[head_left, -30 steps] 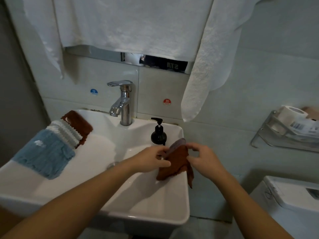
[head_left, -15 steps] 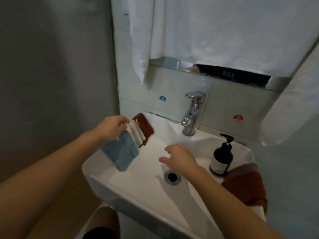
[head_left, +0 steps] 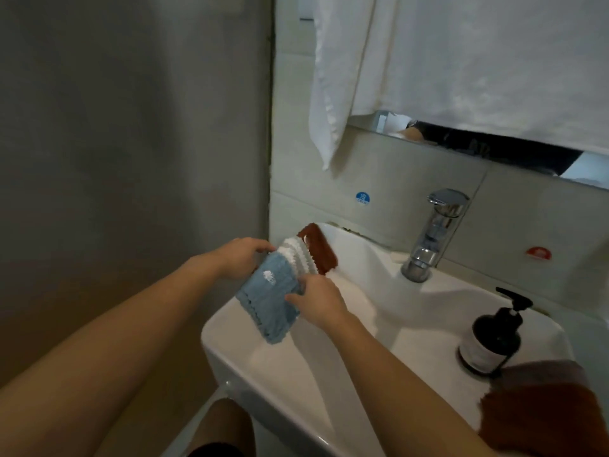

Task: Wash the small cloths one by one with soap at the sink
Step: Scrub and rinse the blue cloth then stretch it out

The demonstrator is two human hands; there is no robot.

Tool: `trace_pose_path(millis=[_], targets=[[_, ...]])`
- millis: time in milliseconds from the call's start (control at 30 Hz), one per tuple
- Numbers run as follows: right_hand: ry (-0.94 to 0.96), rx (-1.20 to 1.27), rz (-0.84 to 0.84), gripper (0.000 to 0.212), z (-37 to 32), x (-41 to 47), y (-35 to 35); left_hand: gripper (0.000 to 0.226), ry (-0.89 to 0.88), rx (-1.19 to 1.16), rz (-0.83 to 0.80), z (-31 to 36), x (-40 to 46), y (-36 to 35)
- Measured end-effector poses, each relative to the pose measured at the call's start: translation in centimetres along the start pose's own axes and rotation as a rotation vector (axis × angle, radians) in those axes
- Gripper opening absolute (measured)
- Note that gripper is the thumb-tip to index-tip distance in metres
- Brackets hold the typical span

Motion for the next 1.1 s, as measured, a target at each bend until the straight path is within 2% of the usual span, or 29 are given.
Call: trace_pose_path(millis=[167,267,367,500,600,767,900,1000,1100], targets=[[-0.026,0.058,0.045,0.023,-0.1,0.7,-0.8,0.030,0.038,-0.048,0.045,-1.0,0.8,-0.1],[-0.045,0.094,0.040,0.034,0.0,0.8,-0.7,0.014,0.056,-0.055,0.055,-1.5,1.0,-0.1],[-0.068,0.143,-0.006,0.038,0.5,0.9,-0.2,0.025,0.024,-0.066,0.064,-1.5,0.9,0.5],[-0.024,0.217,-0.137,0.036,1.3,1.0,1.7,0.018,-0.025,-0.101,0.068,-0.5,0.2,2.8],[-0.031,0.315,-0.150,0.031,2.3,0.0,4.3,0.020,-0.082,-0.169,0.032,1.3,-0.7,4.6],[-0.112,0.488,-0.227,0.022,5.9,-3.6,8.6,0.026,-0.159,-0.214,-0.149,5.9,-2.3,4.6],[-0.246,0.541,-0.375,0.025,10.5,-7.4,10.7,0.030,-0.194,-0.267,-0.417,9.3,-3.2,0.3],[-0.384,0.508,-0.466,0.023,14.1,-9.9,11.9,0.032,-0.209,-0.244,-0.542,11.0,-3.5,-3.6],[-0.466,0.370,-0.376,0.023,16.5,-11.2,12.0,0.032,-0.199,-0.226,-0.535,12.3,-3.1,-7.6]])
Point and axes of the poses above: each hand's wrist, its own x-axis towards the middle knuckle, its own y-axis out of the back of the hand, z = x × y, the point moved 5 cm from there along x, towards the middle knuckle, and after that the axes turned 12 degrees about z, right-handed, at the moved point
